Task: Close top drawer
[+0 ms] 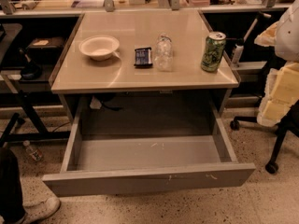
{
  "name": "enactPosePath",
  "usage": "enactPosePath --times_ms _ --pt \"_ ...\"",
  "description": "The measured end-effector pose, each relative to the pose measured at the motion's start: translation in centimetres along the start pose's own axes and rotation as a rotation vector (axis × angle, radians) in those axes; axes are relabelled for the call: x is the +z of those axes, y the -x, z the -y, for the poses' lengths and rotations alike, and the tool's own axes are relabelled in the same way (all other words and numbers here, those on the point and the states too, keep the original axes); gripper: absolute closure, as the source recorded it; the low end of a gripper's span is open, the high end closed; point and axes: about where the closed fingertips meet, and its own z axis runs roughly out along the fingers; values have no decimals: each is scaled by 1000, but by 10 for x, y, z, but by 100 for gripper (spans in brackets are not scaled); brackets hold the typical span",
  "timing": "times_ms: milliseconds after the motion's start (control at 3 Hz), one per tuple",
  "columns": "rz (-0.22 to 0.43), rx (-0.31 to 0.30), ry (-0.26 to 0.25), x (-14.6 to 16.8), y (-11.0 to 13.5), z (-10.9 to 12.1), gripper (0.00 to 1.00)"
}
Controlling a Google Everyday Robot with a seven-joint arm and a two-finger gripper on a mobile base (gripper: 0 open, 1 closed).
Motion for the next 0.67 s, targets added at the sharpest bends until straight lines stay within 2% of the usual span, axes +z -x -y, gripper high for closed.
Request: enactPosePath --times_ms 333,667 --pt "0 0 0 0 0 0 0" --pt "0 0 0 0 0 0 18"
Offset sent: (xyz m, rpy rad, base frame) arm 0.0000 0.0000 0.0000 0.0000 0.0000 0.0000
